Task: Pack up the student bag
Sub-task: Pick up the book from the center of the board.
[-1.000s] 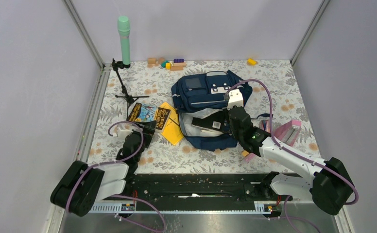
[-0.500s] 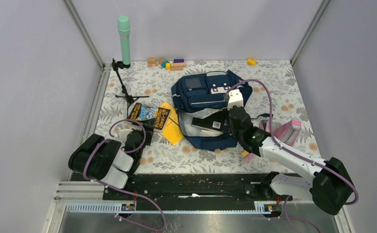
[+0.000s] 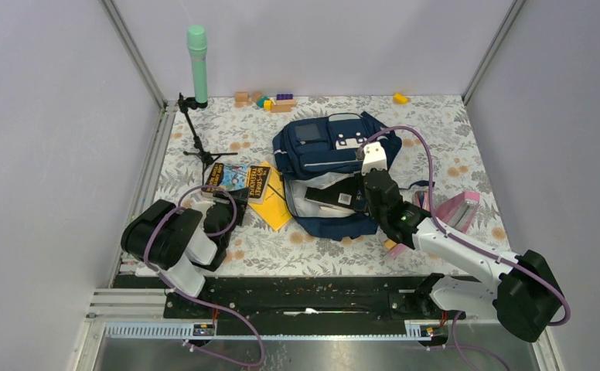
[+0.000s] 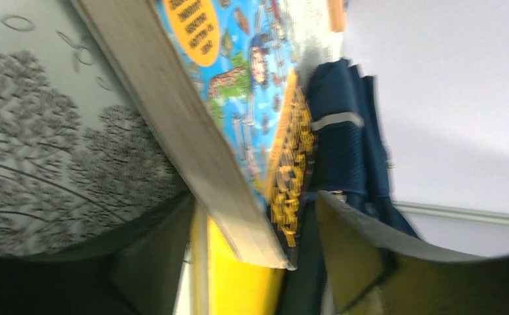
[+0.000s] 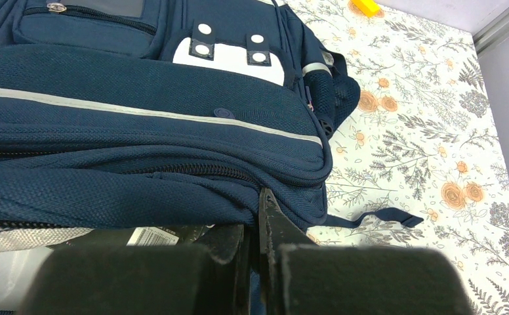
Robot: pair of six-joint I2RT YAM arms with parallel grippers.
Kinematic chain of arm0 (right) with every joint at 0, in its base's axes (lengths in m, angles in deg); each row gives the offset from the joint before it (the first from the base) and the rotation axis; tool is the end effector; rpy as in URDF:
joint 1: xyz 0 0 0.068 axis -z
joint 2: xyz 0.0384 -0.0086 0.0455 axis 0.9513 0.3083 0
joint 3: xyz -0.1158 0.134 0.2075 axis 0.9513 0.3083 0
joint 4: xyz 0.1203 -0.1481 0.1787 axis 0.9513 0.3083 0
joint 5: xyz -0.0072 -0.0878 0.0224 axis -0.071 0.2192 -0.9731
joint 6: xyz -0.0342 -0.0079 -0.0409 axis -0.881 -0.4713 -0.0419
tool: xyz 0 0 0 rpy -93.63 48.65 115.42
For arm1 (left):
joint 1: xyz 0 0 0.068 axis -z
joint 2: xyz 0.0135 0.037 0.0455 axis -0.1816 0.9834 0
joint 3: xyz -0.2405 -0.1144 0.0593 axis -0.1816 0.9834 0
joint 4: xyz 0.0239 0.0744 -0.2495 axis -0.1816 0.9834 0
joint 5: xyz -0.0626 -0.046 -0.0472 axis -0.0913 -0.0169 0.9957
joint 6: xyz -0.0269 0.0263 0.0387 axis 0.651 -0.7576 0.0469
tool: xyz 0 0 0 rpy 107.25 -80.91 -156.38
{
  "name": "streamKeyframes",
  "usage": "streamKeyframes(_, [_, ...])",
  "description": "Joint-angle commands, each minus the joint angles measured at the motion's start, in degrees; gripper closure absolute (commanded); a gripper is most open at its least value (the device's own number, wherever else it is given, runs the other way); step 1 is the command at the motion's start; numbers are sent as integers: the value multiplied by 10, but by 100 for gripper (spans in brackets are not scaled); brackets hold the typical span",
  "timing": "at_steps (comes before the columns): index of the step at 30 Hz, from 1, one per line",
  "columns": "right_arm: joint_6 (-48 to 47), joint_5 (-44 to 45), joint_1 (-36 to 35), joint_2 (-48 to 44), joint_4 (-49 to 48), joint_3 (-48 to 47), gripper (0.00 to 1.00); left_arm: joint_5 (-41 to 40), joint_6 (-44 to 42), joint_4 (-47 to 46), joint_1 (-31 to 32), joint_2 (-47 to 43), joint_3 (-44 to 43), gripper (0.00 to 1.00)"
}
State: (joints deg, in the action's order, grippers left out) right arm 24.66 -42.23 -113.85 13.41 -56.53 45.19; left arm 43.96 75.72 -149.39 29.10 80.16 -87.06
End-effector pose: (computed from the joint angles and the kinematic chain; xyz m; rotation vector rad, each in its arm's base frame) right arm 0.2032 0.1527 0.2673 -0.2559 1.7666 -0.1194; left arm 0.1963 -0.0560 0.0997 -1.1744 1.6004 -0.9009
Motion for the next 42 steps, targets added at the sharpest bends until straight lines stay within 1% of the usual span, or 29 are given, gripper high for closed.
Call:
streamKeyframes(1, [-4, 26, 6, 1, -14, -12, 100, -18, -23, 0, -3, 31, -7, 43])
streamKeyframes(3, [-7, 26, 6, 0, -14, -11, 100, -18, -26, -14, -3, 38, -4, 58])
streamKeyframes(5, [-8, 27, 7, -1, -15, -9, 100, -16, -31, -24, -3, 42, -3, 77])
streamKeyframes(7, [-9, 26, 6, -4, -15, -5, 100, -14, -40, -29, -3, 40, 0, 92])
streamKeyframes(9, [-10, 25, 6, -6, -15, -3, 100, -12, -47, -27, -3, 28, 4, 99])
streamKeyframes(10, [-11, 25, 6, -7, -15, -2, 100, -12, -49, -23, -3, 20, 8, 100])
streamKeyframes(16, [-10, 22, 7, -25, -6, 3, 100, 2, -77, 9, -3, -48, 36, 100])
streamKeyframes(21, [-6, 17, 6, -40, 11, 10, 100, 48, -101, 94, -3, -135, 37, 100])
streamKeyframes(23, [-5, 14, 6, -43, 18, 13, 100, 65, -118, 141, -3, -179, 34, 100])
streamKeyframes(26, [2, 3, 6, -48, 29, 16, 100, 87, -156, 253, -3, -260, 20, 100])
streamKeyframes(30, [18, -17, 7, -58, 47, 16, 100, 117, -203, 364, -3, -369, -5, 100])
streamKeyframes(32, [26, -24, 7, -64, 55, 15, 90, 135, -225, 409, -4, -405, -18, 100])
streamKeyframes(33, [28, -28, 7, -67, 59, 14, 80, 144, -235, 426, -4, -417, -26, 100])
streamKeyframes(36, [30, -58, 6, -79, 80, 7, 42, 155, -251, 469, -4, -451, -39, 100])
streamKeyframes(39, [32, -111, 7, -91, 113, -7, 13, 178, -267, 510, -4, -484, -54, 100])
streamKeyframes(41, [55, -139, 7, -101, 151, -14, 2, 186, -277, 538, -4, -508, -62, 100])
streamKeyframes(42, [66, -154, 7, -109, 166, -20, 0, 193, -283, 552, -4, -519, -68, 100])
